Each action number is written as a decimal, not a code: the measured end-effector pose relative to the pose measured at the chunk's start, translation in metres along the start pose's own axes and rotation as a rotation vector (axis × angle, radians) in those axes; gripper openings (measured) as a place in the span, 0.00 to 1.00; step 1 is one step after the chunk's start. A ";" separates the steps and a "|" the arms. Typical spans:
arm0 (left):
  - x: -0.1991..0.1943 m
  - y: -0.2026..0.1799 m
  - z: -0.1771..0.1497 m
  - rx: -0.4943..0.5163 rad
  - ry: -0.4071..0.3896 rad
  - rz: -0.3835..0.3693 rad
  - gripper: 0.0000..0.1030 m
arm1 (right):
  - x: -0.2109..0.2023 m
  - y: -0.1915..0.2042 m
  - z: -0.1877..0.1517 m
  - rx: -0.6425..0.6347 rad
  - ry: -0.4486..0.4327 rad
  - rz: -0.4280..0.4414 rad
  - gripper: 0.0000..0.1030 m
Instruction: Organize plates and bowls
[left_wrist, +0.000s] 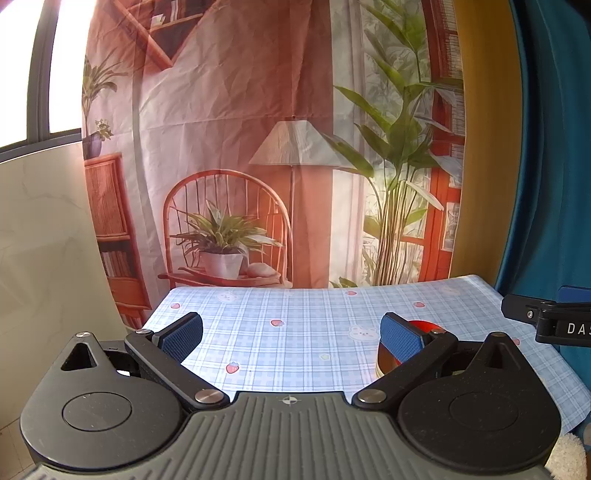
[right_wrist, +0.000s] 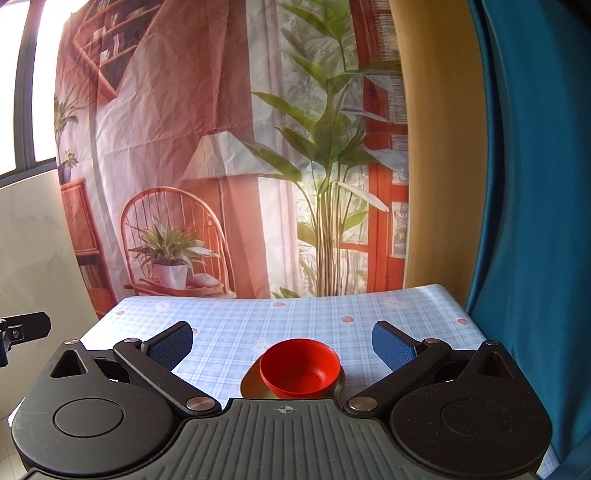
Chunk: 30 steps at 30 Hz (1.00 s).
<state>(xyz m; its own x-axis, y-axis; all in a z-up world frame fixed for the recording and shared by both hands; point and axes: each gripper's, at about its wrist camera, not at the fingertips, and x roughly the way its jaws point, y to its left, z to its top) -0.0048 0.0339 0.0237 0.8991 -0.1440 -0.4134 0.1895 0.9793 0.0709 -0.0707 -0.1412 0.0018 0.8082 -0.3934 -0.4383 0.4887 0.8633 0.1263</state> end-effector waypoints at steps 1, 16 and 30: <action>0.000 0.000 0.000 -0.001 0.001 -0.002 1.00 | 0.000 0.001 -0.001 -0.002 0.001 0.000 1.00; 0.003 -0.002 -0.003 -0.004 0.013 0.013 1.00 | 0.003 0.005 -0.001 -0.014 0.013 0.010 1.00; 0.003 -0.002 -0.004 -0.007 0.020 0.013 1.00 | 0.007 0.013 -0.003 -0.030 0.023 0.020 1.00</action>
<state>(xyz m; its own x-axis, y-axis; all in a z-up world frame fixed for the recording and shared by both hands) -0.0037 0.0316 0.0189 0.8932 -0.1282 -0.4309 0.1749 0.9821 0.0704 -0.0598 -0.1317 -0.0017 0.8094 -0.3691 -0.4568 0.4626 0.8799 0.1087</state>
